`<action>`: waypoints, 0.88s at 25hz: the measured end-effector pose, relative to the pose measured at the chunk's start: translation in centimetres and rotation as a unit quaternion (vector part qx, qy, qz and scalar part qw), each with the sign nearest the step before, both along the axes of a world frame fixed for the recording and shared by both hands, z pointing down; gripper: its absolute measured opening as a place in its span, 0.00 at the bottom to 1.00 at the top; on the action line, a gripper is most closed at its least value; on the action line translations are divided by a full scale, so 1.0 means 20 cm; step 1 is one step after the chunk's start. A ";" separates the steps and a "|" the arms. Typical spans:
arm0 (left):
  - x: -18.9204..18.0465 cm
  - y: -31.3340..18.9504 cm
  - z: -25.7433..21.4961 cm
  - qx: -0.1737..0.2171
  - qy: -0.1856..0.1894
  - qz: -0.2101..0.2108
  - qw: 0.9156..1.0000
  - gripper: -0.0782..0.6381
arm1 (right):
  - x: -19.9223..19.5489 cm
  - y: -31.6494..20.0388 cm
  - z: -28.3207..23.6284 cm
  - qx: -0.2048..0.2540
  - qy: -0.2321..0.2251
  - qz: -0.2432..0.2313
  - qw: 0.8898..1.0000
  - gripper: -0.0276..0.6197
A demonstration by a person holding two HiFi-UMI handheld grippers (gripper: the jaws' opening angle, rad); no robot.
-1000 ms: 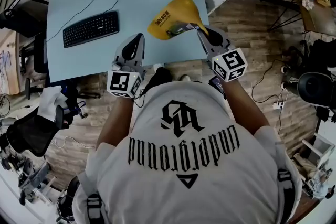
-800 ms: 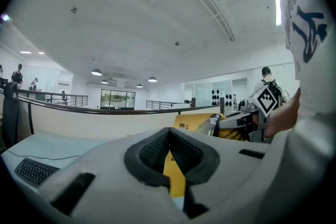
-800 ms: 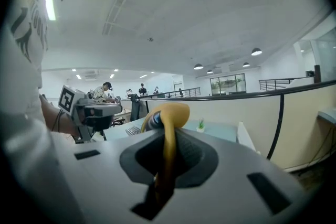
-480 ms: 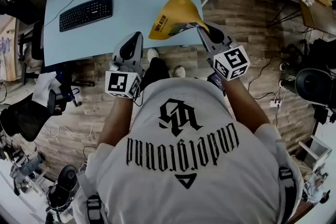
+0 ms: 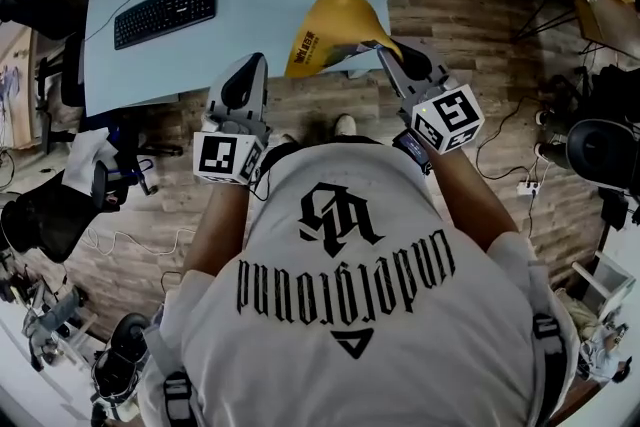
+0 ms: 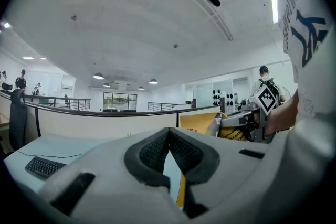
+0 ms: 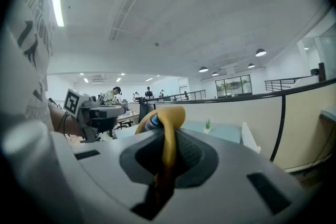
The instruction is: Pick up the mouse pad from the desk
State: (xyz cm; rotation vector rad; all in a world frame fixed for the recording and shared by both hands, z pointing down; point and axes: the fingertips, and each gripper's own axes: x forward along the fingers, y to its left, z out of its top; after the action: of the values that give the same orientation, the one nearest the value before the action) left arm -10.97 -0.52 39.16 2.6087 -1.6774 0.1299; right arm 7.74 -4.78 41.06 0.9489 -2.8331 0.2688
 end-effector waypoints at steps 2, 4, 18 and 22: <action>-0.02 0.02 -0.01 0.000 0.000 0.005 1.000 0.12 | -0.02 0.04 -0.01 0.000 0.000 0.002 1.000 0.08; -0.05 0.04 -0.03 0.002 -0.001 0.011 1.000 0.12 | -0.05 0.07 -0.02 0.001 0.000 0.005 1.000 0.08; -0.42 0.25 -0.13 0.012 0.003 0.048 0.999 0.12 | -0.40 0.36 -0.11 0.013 -0.008 0.027 1.000 0.08; -0.55 0.33 -0.14 0.019 -0.002 0.060 0.998 0.12 | -0.54 0.46 -0.13 0.019 -0.010 0.028 0.999 0.08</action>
State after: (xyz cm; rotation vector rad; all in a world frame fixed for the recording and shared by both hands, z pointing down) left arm -21.93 6.01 36.44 2.7379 -1.5382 0.1073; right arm -3.13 4.44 38.40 1.0411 -2.8421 0.2326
